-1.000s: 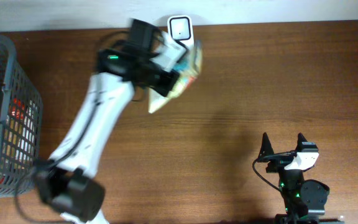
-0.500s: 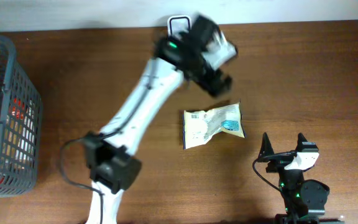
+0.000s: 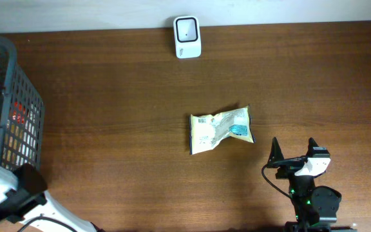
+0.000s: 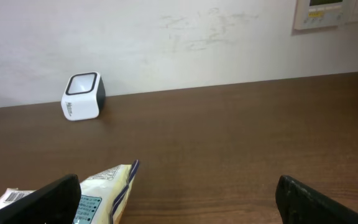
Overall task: Scan the item barcode
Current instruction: 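Grasp the red-topped spaghetti pack in the basket and place it left of the bag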
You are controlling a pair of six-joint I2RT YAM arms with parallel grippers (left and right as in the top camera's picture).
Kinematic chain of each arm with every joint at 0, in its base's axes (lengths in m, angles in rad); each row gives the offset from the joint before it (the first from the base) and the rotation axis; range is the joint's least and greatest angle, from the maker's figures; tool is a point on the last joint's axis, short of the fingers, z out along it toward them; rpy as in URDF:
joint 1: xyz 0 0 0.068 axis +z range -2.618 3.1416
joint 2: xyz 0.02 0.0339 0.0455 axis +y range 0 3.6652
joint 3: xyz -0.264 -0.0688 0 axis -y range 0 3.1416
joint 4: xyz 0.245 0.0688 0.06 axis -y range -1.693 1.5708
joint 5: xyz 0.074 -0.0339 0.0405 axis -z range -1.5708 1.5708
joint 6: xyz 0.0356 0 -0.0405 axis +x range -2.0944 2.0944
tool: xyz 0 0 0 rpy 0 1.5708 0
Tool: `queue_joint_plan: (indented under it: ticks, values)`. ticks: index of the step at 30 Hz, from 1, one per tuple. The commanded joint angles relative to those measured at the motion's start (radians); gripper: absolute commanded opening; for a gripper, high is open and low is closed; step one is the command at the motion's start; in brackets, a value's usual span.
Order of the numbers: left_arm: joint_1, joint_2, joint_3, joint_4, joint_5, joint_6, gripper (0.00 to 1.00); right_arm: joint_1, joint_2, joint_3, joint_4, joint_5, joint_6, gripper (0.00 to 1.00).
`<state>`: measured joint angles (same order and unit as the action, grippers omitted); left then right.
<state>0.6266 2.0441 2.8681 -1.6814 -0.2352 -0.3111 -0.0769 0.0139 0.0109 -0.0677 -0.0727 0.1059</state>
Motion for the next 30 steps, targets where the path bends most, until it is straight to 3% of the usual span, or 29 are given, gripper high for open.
queue_joint_plan:
  ticks: [1,5,7,16,18,21,27,28,29,30]
  values:
    - [0.104,0.016,-0.251,0.072,0.044,0.083,0.99,0.006,-0.007,-0.005,-0.004,-0.006,0.006,0.99]
    - [0.187,0.016,-0.610,0.298,0.295,0.436,1.00,0.006,-0.007,-0.005,-0.004,-0.006,0.006,0.99]
    - [0.188,0.016,-0.822,0.437,0.319,0.576,1.00,0.006,-0.007,-0.005,-0.004,-0.006,0.006,0.99]
    - [0.188,0.016,-1.251,0.806,0.458,0.909,0.98,0.006,-0.007,-0.005,-0.004,-0.006,0.006,0.99]
    - [0.188,0.017,-1.300,0.854,0.457,0.911,0.97,0.006,-0.007,-0.005,-0.004,-0.006,0.006,0.99]
    - [0.188,0.018,-1.332,0.888,0.444,0.911,0.75,0.006,-0.007,-0.005,-0.004,-0.006,0.006,0.99]
    - [0.188,0.020,-1.395,0.953,0.435,0.911,0.68,0.006,-0.007,-0.005,-0.004,-0.006,0.006,0.99]
    - [0.188,0.020,-1.420,0.972,0.423,0.911,0.61,0.006,-0.007,-0.005,-0.004,-0.006,0.006,0.99]
    - [0.188,0.020,-1.423,0.977,0.413,0.911,0.45,0.006,-0.007,-0.005,-0.004,-0.006,0.006,0.99]
    - [0.188,0.020,-1.421,0.986,0.411,0.910,0.10,0.006,-0.007,-0.005,-0.004,-0.006,0.006,0.99]
